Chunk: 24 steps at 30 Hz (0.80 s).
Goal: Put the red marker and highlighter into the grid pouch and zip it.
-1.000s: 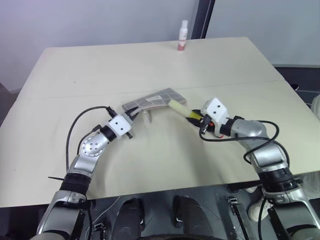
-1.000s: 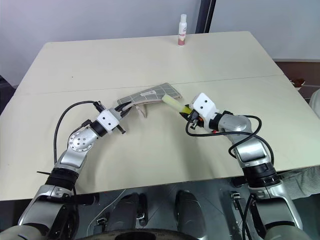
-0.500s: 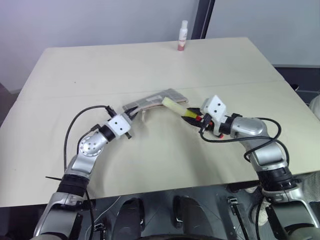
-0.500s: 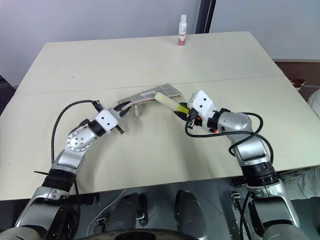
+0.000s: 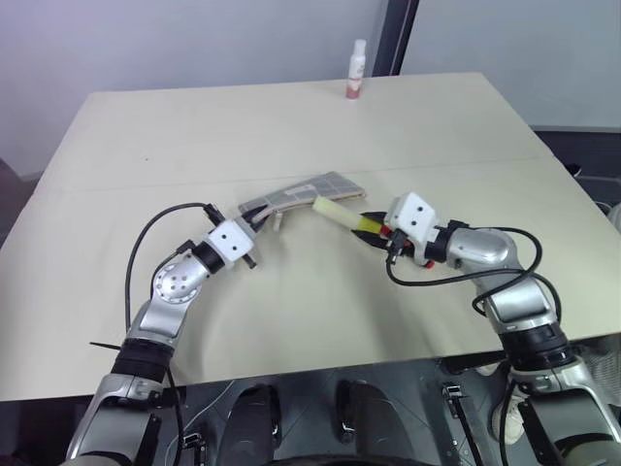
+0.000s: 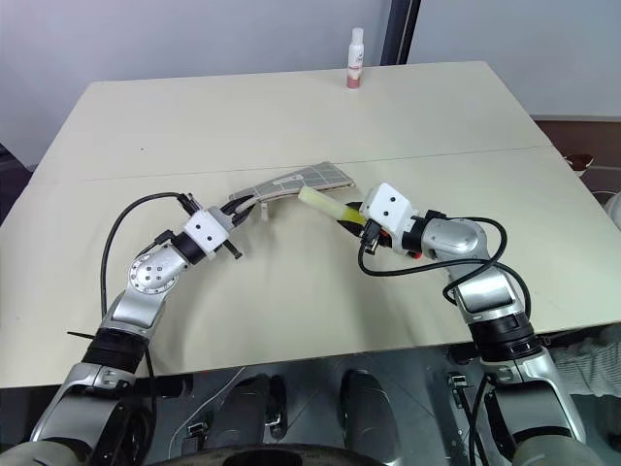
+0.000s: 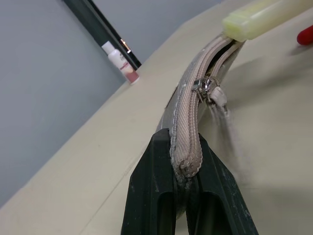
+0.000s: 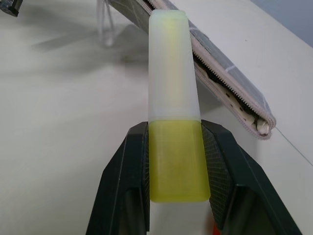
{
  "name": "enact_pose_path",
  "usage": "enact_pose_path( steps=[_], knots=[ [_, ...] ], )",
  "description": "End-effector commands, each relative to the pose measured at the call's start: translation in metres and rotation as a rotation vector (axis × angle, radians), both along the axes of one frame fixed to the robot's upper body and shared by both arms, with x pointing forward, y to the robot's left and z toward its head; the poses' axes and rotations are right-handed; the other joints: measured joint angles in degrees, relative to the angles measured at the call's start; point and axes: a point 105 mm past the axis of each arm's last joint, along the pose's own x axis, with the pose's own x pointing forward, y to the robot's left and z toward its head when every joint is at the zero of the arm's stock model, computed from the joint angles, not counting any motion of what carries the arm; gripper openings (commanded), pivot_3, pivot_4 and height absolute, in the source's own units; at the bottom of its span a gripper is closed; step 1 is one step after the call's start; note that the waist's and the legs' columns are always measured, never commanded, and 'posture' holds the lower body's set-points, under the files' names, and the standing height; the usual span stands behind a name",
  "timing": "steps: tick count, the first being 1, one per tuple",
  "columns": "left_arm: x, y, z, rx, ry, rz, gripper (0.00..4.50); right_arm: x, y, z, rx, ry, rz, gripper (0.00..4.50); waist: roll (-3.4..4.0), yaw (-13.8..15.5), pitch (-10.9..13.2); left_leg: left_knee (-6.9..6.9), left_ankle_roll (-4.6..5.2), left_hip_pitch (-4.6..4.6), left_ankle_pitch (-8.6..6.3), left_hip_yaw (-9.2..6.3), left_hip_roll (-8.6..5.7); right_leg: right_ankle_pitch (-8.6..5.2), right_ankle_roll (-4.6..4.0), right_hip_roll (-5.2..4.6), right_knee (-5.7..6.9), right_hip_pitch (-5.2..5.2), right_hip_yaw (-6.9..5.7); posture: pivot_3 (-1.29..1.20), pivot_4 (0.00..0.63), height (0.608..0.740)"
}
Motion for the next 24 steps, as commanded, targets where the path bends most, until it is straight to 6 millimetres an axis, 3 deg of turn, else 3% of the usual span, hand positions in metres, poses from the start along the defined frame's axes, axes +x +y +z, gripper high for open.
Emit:
enact_pose_path(
  steps=[1, 14, 20, 24],
  knots=[
    [-0.002, 0.002, 0.014, -0.018, -0.047, -0.004, 0.0, 0.001, -0.004, 0.01, 0.001, -0.041, -0.004, 0.92, 0.0, 0.0, 0.0, 0.0, 0.0, 0.0, 0.0, 0.0, 0.0, 0.0, 0.0, 0.0, 0.0, 0.0, 0.0, 0.0, 0.15, 0.74],
    [-0.001, 0.004, 0.018, 0.012, -0.059, -0.024, 0.0, 0.017, -0.028, 0.006, -0.076, -0.058, -0.08, 0.92, 0.0, 0.1, 0.0, 0.0, 0.0, 0.0, 0.0, 0.0, 0.0, 0.0, 0.0, 0.0, 0.01, 0.0, 0.0, 0.0, 0.15, 0.74],
    [-0.001, 0.003, 0.013, 0.012, -0.047, -0.019, 0.0, -0.005, -0.009, 0.031, 0.12, -0.038, 0.082, 0.92, 0.0, -0.1, 0.0, 0.01, 0.0, 0.0, 0.0, 0.01, -0.01, 0.06, 0.1, 0.0, 0.01, 0.0, 0.01, 0.0, 0.15, 0.74],
    [-0.002, 0.003, 0.011, 0.017, -0.047, -0.023, 0.0, -0.017, -0.002, 0.029, 0.121, 0.007, 0.144, 0.92, 0.0, 0.0, 0.0, 0.0, 0.0, 0.03, 0.0, -0.02, 0.03, 0.1, 0.17, 0.05, 0.06, 0.01, -0.01, 0.0, 0.15, 0.74]
  ],
)
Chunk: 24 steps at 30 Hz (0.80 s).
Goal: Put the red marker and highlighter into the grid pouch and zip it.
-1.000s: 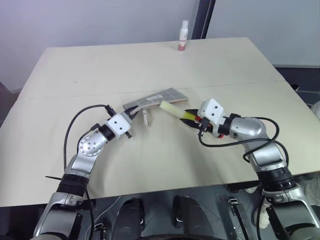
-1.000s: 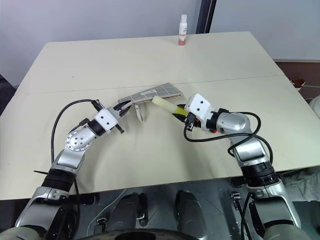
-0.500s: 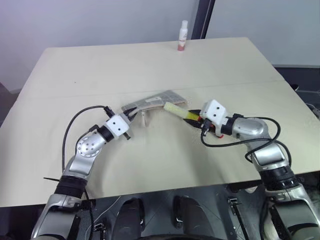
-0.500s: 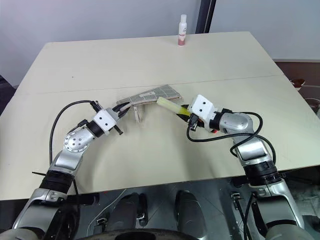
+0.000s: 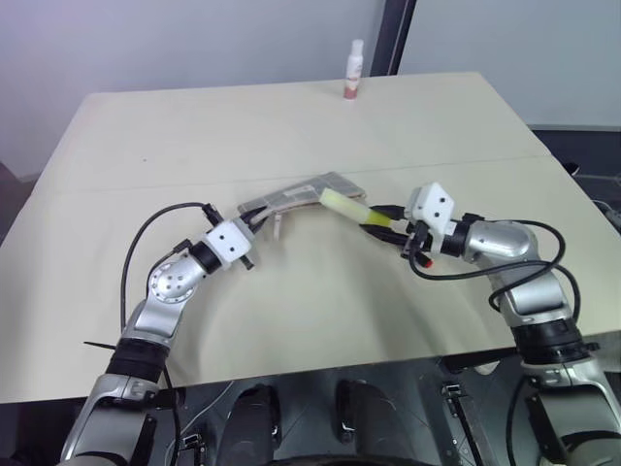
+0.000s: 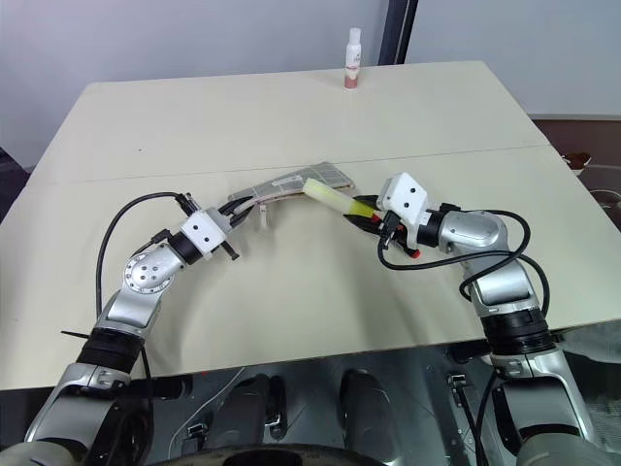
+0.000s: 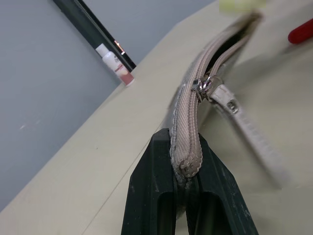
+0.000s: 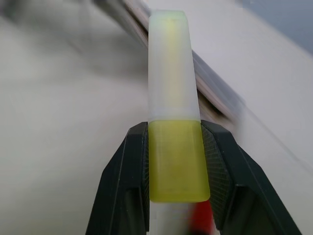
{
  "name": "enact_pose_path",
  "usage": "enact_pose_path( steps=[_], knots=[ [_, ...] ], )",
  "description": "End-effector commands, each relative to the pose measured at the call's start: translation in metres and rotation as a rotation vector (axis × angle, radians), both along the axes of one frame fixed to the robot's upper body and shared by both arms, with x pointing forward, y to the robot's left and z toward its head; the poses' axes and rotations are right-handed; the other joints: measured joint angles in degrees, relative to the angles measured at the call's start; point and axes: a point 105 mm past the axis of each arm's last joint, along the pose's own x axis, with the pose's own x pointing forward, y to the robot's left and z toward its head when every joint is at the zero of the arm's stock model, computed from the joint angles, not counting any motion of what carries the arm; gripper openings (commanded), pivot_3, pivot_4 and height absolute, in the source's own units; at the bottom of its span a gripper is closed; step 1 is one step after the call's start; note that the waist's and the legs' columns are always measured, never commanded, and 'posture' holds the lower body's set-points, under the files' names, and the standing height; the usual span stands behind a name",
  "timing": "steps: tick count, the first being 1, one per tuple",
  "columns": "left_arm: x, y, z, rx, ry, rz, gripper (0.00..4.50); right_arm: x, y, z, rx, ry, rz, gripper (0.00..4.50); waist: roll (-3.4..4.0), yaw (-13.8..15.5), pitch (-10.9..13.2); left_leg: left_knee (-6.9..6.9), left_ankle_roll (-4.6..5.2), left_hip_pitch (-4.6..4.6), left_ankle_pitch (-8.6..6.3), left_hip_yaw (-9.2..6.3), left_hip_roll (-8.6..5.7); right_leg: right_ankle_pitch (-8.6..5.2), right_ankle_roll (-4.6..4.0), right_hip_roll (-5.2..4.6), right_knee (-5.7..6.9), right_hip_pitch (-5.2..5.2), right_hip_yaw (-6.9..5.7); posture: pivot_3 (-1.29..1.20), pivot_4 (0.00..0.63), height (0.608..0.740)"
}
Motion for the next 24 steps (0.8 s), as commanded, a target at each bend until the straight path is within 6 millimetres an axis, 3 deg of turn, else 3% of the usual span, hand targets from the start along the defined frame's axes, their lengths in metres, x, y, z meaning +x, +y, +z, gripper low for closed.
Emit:
enact_pose_path(
  steps=[1, 9, 16, 24],
  knots=[
    [-0.001, 0.0, 0.01, -0.01, -0.046, -0.01, 0.0, -0.008, 0.002, 0.004, -0.015, -0.007, 0.033, 0.92, 0.0, 0.0, 0.0, 0.0, 0.0, 0.0, 0.0, 0.0, 0.0, -0.01, -0.02, 0.0, 0.0, 0.0, 0.0, 0.0, 0.15, 0.74],
    [-0.002, -0.004, 0.012, -0.013, -0.057, -0.028, 0.0, 0.01, -0.015, -0.016, -0.144, -0.031, -0.076, 0.92, 0.0, 0.1, 0.0, 0.05, 0.0, -0.02, 0.0, 0.02, -0.04, -0.1, -0.17, -0.07, -0.02, 0.01, 0.01, 0.0, 0.15, 0.74],
    [-0.006, -0.009, 0.007, 0.0, -0.056, -0.044, 0.0, 0.017, -0.018, -0.01, -0.098, -0.035, -0.119, 0.92, 0.0, 0.0, 0.0, 0.04, 0.0, -0.01, 0.0, 0.03, -0.04, -0.08, -0.14, -0.05, 0.0, 0.01, 0.01, 0.0, 0.15, 0.74],
    [-0.006, -0.011, 0.007, 0.001, -0.056, -0.048, 0.0, 0.005, -0.011, -0.005, -0.063, -0.028, -0.04, 0.92, 0.0, 0.1, 0.0, 0.05, 0.0, -0.01, 0.0, 0.02, -0.03, -0.04, -0.08, -0.05, 0.0, 0.02, 0.01, 0.0, 0.15, 0.74]
  ],
)
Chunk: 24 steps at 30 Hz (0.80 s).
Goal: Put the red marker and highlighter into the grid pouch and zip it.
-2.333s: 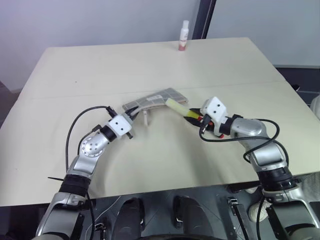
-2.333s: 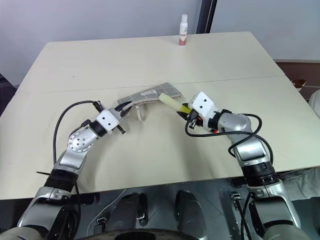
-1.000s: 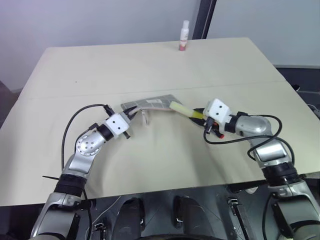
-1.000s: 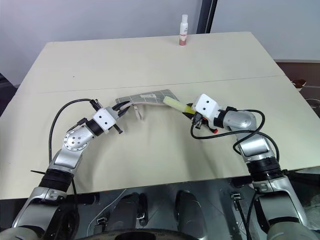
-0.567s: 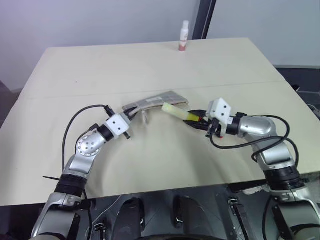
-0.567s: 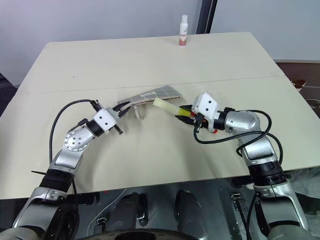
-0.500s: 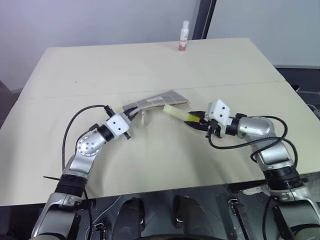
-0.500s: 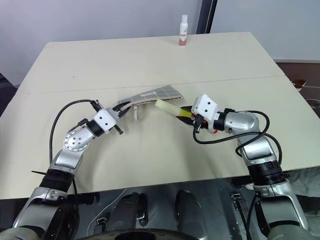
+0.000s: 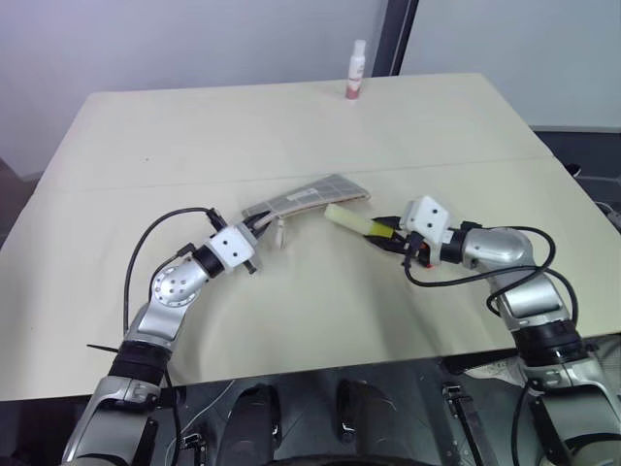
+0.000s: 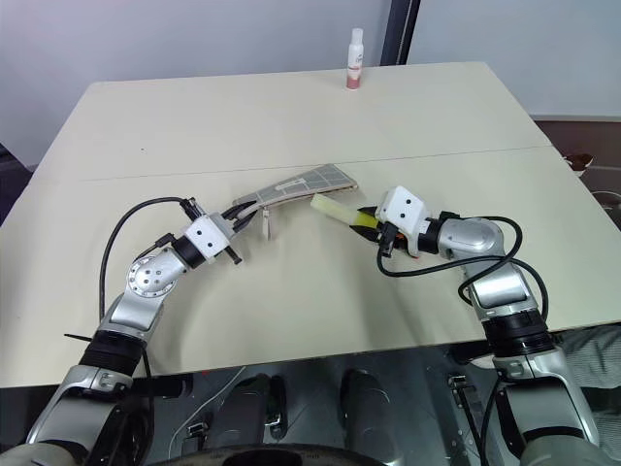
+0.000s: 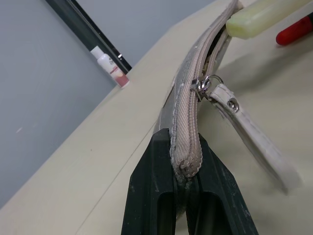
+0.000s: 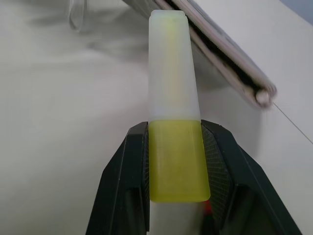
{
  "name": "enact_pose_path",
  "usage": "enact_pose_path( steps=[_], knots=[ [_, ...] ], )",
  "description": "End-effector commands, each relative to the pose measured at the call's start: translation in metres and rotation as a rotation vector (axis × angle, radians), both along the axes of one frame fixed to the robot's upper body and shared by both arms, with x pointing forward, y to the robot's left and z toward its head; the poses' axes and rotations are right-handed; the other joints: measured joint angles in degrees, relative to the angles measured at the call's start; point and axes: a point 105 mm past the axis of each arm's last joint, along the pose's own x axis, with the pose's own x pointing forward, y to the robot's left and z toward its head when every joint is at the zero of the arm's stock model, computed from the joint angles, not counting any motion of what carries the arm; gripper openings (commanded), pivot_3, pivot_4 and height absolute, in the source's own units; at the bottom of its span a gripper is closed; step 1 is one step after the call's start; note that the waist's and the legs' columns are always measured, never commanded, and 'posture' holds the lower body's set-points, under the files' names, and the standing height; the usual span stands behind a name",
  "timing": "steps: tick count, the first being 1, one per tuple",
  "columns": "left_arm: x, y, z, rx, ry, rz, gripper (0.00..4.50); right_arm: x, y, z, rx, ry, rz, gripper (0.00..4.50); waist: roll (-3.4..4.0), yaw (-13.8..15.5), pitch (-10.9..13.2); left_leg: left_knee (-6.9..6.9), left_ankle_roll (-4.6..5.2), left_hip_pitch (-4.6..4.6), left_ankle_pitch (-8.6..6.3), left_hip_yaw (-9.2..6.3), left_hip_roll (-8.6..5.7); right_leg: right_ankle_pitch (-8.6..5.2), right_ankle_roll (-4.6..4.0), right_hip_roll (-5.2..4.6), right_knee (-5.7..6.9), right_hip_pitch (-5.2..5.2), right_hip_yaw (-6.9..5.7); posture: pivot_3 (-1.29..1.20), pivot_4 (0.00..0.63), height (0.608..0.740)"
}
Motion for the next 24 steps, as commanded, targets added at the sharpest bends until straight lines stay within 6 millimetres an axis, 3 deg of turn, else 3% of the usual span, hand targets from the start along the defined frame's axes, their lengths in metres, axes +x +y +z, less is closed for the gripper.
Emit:
enact_pose_path(
  steps=[1, 10, 16, 20, 24],
  knots=[
    [-0.002, -0.006, 0.013, -0.004, -0.058, -0.028, 0.0, -0.003, 0.002, 0.021, 0.039, -0.063, 0.023, 0.92, 0.0, 0.0, 0.0, 0.0, 0.0, 0.0, 0.0, 0.0, 0.0, 0.0, 0.0, 0.0, 0.0, 0.0, 0.0, 0.0, 0.15, 0.74],
    [-0.005, -0.014, 0.018, 0.004, -0.079, -0.06, 0.0, 0.008, -0.01, 0.004, -0.058, -0.054, -0.054, 0.92, 0.0, 0.0, 0.0, 0.0, 0.0, 0.0, 0.0, 0.01, 0.0, -0.01, -0.02, 0.0, 0.0, 0.0, 0.0, 0.0, 0.15, 0.74],
    [-0.007, -0.019, 0.022, 0.028, -0.099, -0.086, 0.0, 0.011, -0.01, 0.008, -0.098, -0.086, -0.052, 0.92, 0.0, 0.0, 0.0, 0.0, 0.0, 0.0, 0.0, 0.0, 0.0, 0.01, 0.01, 0.01, 0.0, 0.0, 0.0, 0.0, 0.15, 0.74],
    [-0.011, -0.026, 0.024, 0.102, -0.129, -0.152, 0.0, 0.014, 0.007, 0.014, -0.182, -0.112, 0.005, 0.92, 0.01, -0.3, 0.0, 0.0, 0.0, 0.02, 0.0, 0.02, 0.0, 0.0, 0.0, 0.02, 0.02, -0.01, 0.0, 0.0, 0.15, 0.74],
    [-0.012, -0.032, 0.023, 0.121, -0.116, -0.213, 0.0, 0.019, 0.055, 0.028, -0.213, -0.161, 0.113, 0.92, 0.01, -0.3, 0.0, 0.0, 0.0, 0.02, 0.0, 0.02, 0.02, -0.04, -0.08, 0.04, 0.07, -0.04, 0.01, 0.0, 0.15, 0.74]
  ],
)
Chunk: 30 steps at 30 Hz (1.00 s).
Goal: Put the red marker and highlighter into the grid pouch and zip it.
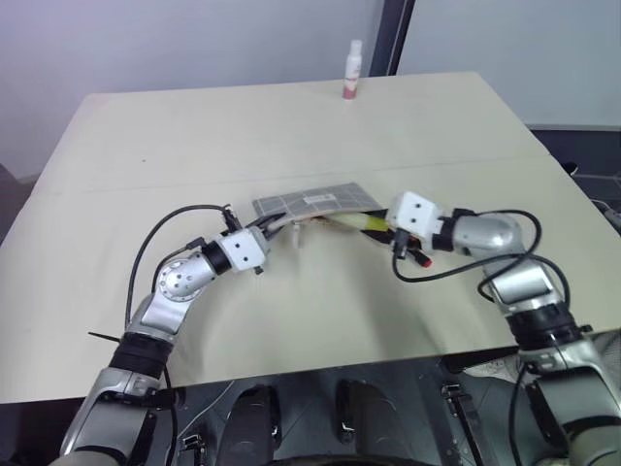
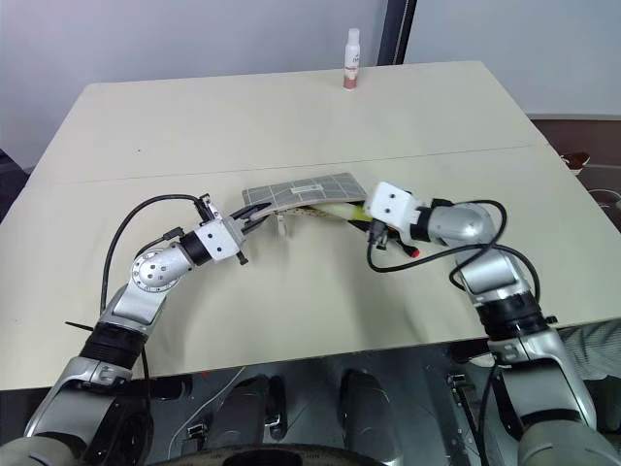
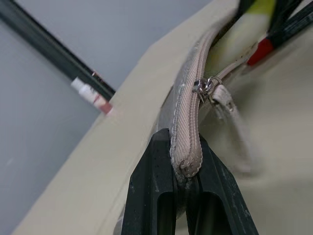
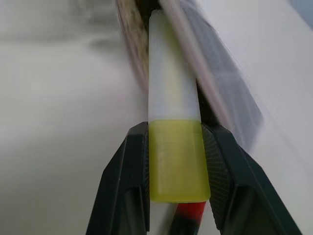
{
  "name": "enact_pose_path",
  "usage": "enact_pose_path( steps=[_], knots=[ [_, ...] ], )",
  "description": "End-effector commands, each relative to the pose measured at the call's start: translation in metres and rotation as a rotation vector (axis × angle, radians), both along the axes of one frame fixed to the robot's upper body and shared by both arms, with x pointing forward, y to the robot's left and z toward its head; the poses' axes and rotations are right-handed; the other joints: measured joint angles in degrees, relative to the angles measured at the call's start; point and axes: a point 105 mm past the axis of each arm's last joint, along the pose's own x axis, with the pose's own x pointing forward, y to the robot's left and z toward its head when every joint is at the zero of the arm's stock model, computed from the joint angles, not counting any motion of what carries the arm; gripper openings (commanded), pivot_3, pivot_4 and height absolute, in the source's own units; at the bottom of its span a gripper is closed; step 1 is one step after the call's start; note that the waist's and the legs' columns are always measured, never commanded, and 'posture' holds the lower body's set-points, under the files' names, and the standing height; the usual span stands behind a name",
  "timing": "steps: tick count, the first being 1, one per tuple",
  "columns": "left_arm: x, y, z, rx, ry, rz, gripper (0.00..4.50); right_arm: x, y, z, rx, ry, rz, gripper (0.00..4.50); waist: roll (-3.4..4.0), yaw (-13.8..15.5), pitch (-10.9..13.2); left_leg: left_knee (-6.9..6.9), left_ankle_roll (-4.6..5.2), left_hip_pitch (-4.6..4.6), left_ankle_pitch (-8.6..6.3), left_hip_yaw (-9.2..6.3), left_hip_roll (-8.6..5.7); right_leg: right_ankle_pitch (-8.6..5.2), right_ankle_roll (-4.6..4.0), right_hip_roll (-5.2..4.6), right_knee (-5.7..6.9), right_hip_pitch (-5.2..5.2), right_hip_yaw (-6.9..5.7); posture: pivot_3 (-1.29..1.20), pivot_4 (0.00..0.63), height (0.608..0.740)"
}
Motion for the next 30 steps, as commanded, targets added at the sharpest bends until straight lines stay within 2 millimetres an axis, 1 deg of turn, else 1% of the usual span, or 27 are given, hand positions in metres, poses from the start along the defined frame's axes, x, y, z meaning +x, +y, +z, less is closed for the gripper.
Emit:
enact_pose_path(
  steps=[1, 4, 7, 8, 11, 13, 14, 15, 18, 19, 22, 24, 25, 26, 28, 30],
  knots=[
    [-0.004, -0.011, 0.012, -0.008, -0.032, -0.08, 0.0, 0.0, 0.043, 0.019, -0.032, -0.065, 0.119, 0.92, 0.0, 0.0, 0.0, 0.0, 0.0, 0.0, 0.0, 0.0, 0.0, 0.01, 0.01, 0.0, 0.03, 0.0, 0.0, 0.0, 0.15, 0.74],
    [-0.007, -0.015, 0.012, -0.028, 0.008, -0.121, 0.0, 0.004, 0.056, 0.017, -0.098, -0.121, 0.166, 0.92, 0.0, 0.4, 0.0, 0.0, 0.0, -0.01, 0.0, 0.0, 0.0, 0.07, 0.13, 0.0, 0.06, -0.01, -0.01, 0.0, 0.15, 0.74],
    [-0.012, -0.016, 0.018, -0.08, 0.039, -0.145, 0.0, 0.002, 0.068, 0.017, -0.128, -0.196, 0.238, 0.92, 0.0, 0.5, 0.0, 0.0, 0.0, -0.05, 0.0, 0.01, -0.05, 0.08, 0.15, -0.06, -0.06, 0.02, -0.01, 0.0, 0.15, 0.74],
    [-0.012, -0.013, 0.018, -0.085, 0.047, -0.14, 0.0, 0.003, 0.069, 0.018, -0.141, -0.235, 0.244, 0.92, 0.0, 0.3, 0.0, 0.01, 0.0, -0.07, 0.0, 0.03, -0.07, 0.08, 0.16, -0.09, -0.07, 0.02, -0.01, 0.0, 0.15, 0.74],
    [-0.01, -0.005, 0.018, -0.092, 0.061, -0.107, 0.0, 0.005, 0.062, 0.017, -0.13, -0.248, 0.23, 0.92, 0.0, 0.2, 0.0, 0.01, 0.01, -0.05, 0.0, 0.05, -0.07, 0.09, 0.18, -0.09, -0.06, 0.02, 0.01, 0.0, 0.15, 0.74],
    [-0.006, 0.005, 0.018, -0.141, 0.085, -0.057, 0.0, 0.003, 0.056, 0.024, -0.023, -0.215, 0.204, 1.96, 0.0, 0.2, 0.0, 0.01, 0.0, -0.02, 0.01, 0.03, -0.04, 0.09, 0.18, -0.03, 0.0, 0.02, 0.01, 0.0, 0.15, 0.74],
    [-0.005, 0.009, 0.018, -0.169, 0.098, -0.035, 0.0, 0.001, 0.053, 0.027, 0.006, -0.211, 0.205, 2.3, 0.0, 0.2, 0.0, 0.01, 0.0, -0.01, 0.01, 0.02, -0.02, 0.1, 0.18, 0.0, 0.02, 0.01, 0.0, 0.0, 0.15, 0.74],
    [-0.003, 0.013, 0.017, -0.197, 0.114, -0.013, 0.0, -0.003, 0.049, 0.029, 0.039, -0.198, 0.202, 2.75, 0.0, 0.2, 0.0, 0.01, 0.0, 0.0, 0.01, 0.01, -0.02, 0.1, 0.19, 0.0, 0.06, 0.02, 0.0, 0.0, 0.15, 0.74],
    [-0.003, 0.019, 0.016, -0.249, 0.144, 0.019, 0.0, -0.017, 0.04, 0.031, 0.115, -0.159, 0.202, 4.37, 0.0, 0.3, 0.0, 0.01, 0.0, 0.0, 0.01, 0.0, -0.01, 0.11, 0.21, -0.01, 0.05, 0.02, 0.0, 0.0, 0.15, 0.74],
    [-0.002, 0.022, 0.015, -0.252, 0.146, 0.032, 0.0, -0.022, 0.037, 0.031, 0.137, -0.143, 0.199, 4.45, 0.0, 0.3, 0.0, 0.01, 0.0, 0.0, 0.01, 0.0, -0.02, 0.11, 0.21, -0.01, 0.04, 0.03, 0.0, 0.0, 0.15, 0.74],
    [-0.001, 0.027, 0.013, -0.238, 0.147, 0.053, 0.0, -0.036, 0.024, 0.031, 0.207, -0.08, 0.161, 4.45, 0.0, 0.4, 0.0, 0.02, 0.0, -0.01, 0.01, 0.0, -0.02, 0.09, 0.18, -0.03, 0.03, 0.03, 0.0, 0.0, 0.15, 0.74],
    [0.001, 0.034, 0.011, -0.224, 0.143, 0.075, 0.0, -0.05, 0.012, 0.034, 0.299, -0.008, 0.129, 4.45, 0.0, 0.4, 0.0, 0.02, 0.0, 0.0, 0.01, -0.01, -0.02, 0.06, 0.11, -0.04, 0.03, 0.04, 0.01, 0.0, 0.15, 0.74],
    [0.001, 0.038, 0.01, -0.216, 0.145, 0.088, 0.0, -0.057, 0.003, 0.034, 0.356, 0.03, 0.096, 4.45, 0.0, 0.4, 0.0, 0.03, 0.0, 0.0, 0.0, -0.03, -0.02, 0.02, 0.03, -0.04, 0.03, 0.05, 0.0, 0.0, 0.15, 0.74],
    [0.001, 0.041, 0.009, -0.211, 0.145, 0.098, 0.0, -0.063, -0.008, 0.032, 0.391, 0.056, 0.046, 4.45, -0.01, 0.5, 0.0, 0.03, 0.0, 0.0, 0.0, -0.04, -0.02, 0.0, 0.0, -0.04, 0.02, 0.04, 0.01, 0.0, 0.15, 0.74],
    [0.001, 0.046, 0.007, -0.209, 0.148, 0.109, 0.0, -0.069, -0.021, 0.026, 0.401, 0.073, -0.029, 4.45, -0.01, 0.6, 0.0, 0.01, 0.0, 0.0, 0.0, -0.08, -0.01, -0.01, -0.01, -0.03, -0.02, 0.06, -0.01, 0.0, 0.15, 0.74],
    [0.001, 0.046, 0.004, -0.188, 0.147, 0.109, 0.0, -0.06, -0.049, 0.011, 0.393, 0.055, -0.245, 4.45, -0.02, 0.4, 0.0, 0.01, 0.0, 0.0, 0.0, -0.05, -0.01, -0.02, -0.02, -0.04, -0.05, 0.06, 0.0, 0.0, 0.15, 0.74]
  ],
)
